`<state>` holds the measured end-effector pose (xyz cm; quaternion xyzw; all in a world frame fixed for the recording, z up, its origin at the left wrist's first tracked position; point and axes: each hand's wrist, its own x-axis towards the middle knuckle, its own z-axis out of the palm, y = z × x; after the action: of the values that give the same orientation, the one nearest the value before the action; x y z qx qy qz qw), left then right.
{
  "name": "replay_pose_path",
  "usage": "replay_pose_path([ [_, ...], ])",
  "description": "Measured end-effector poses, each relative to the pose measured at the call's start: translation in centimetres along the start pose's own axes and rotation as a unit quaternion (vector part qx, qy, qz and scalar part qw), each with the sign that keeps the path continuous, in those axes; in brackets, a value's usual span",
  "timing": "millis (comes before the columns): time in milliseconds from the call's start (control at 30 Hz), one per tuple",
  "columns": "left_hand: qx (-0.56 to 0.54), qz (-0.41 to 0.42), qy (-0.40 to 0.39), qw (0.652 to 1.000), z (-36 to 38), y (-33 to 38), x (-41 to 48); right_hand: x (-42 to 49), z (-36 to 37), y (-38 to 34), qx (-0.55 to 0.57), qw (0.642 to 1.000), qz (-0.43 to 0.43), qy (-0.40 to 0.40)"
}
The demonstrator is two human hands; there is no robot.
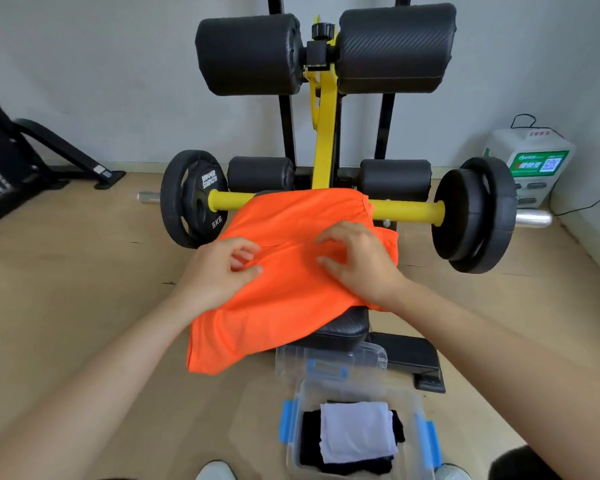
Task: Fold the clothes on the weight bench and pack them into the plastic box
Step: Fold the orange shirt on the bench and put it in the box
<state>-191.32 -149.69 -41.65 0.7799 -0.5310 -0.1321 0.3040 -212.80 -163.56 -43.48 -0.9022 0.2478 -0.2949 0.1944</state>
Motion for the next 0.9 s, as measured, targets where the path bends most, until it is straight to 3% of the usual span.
replay_pose_path([
  [133, 0.029, -0.065, 0.007, 0.997, -2.9, -1.1, -1.8, 0.9, 2.0, -2.0, 0.004, 0.995, -0.076, -0.066],
  [300, 0.082, -0.15, -0.089, 0.981, -4.3, -2.2, -4.2, 2.6, 3.8, -4.3, 0.044, 0.989, -0.083, -0.114],
  [400, 0.097, -0.149, -0.085, 0.98, -3.9, -3.3, -5.1, 3.5, 4.8, -6.0, 0.08, 0.986, -0.071, -0.127],
  [500, 0.052, -0.148, -0.071, 0.985, -3.7, -4.3, -5.6, 3.8, 5.9, -7.3, 0.096, 0.982, -0.049, -0.157],
  [667, -0.091, -0.128, -0.106, 0.982, -4.8, -5.2, -6.0, 3.4, 7.4, -8.1, 0.004, 0.978, -0.023, -0.207],
  [900, -0.131, -0.108, -0.166, 0.971, -6.5, -5.1, -5.9, 4.7, 7.2, -8.1, 0.028, 0.975, -0.017, -0.219],
])
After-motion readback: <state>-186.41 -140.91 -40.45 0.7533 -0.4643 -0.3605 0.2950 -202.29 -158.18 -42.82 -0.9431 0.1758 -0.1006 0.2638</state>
